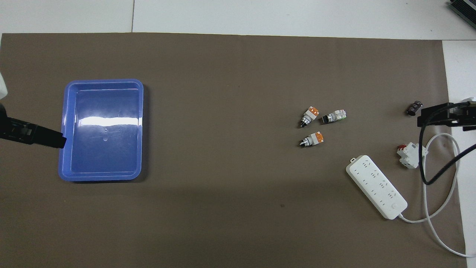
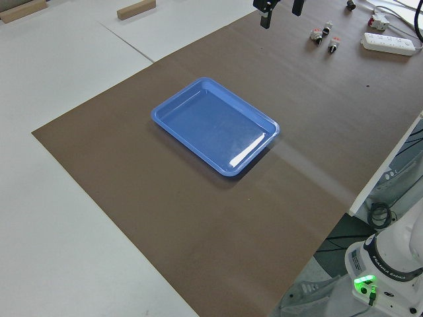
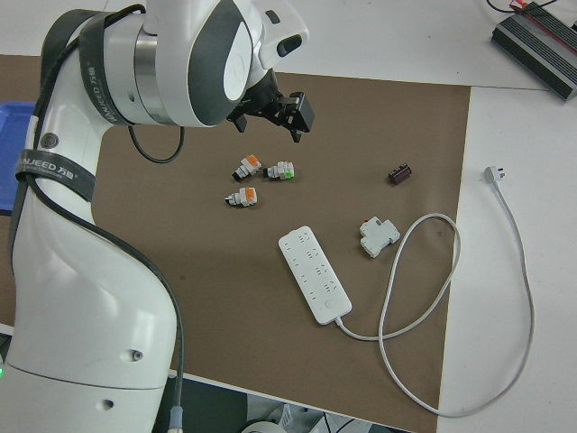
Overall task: Turn and place switch with both arms
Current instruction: 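Move the right gripper toward the small switch modules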
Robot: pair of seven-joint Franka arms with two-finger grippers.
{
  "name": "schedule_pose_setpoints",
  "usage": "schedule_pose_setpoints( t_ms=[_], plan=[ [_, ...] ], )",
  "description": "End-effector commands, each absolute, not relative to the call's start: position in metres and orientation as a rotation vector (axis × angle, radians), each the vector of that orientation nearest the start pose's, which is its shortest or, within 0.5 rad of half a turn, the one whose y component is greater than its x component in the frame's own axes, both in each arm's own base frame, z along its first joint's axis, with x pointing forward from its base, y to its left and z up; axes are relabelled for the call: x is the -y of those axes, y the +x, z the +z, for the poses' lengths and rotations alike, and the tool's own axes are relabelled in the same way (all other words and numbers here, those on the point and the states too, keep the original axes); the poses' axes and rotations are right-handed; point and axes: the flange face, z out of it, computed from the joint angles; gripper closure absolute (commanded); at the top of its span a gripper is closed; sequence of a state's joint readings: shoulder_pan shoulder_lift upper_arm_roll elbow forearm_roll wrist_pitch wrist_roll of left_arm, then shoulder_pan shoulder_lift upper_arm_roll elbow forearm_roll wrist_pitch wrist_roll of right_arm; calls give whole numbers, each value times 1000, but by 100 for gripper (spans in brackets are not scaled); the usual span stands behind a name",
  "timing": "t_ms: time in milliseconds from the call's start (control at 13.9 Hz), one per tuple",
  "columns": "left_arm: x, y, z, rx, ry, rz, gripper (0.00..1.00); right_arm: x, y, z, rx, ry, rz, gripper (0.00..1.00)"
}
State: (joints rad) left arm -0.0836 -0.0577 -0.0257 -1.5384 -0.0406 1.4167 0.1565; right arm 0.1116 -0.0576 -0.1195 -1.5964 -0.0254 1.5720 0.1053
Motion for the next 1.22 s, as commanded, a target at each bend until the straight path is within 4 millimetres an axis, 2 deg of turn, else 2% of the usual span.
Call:
schedule_pose_setpoints(
  t_ms=[0, 144, 359, 502, 574, 718, 1148],
  plan=[
    [51, 517, 663, -270, -3153, 40, 0, 11, 534, 644, -172, -3157, -59, 0],
    [35, 523, 668, -226, -3159, 12, 0, 11, 534, 644, -214, -3155, -57, 0],
    [34, 523, 668, -220, -3158, 12, 0, 13, 529, 634, -205, -3153, -51, 0],
    [33, 524, 667, -214, -3154, 17, 0, 1, 528, 621, -226, -3139, -140, 0],
    [32, 523, 666, -212, -3154, 29, 0, -4, 534, 618, -345, -3119, -196, 0],
    [30, 520, 665, -202, -3135, 43, 0, -4, 552, 587, -617, -3062, -226, 0],
    [31, 519, 663, -204, -3133, 46, 0, -17, 624, 442, -1158, -2869, -291, 0]
  ],
)
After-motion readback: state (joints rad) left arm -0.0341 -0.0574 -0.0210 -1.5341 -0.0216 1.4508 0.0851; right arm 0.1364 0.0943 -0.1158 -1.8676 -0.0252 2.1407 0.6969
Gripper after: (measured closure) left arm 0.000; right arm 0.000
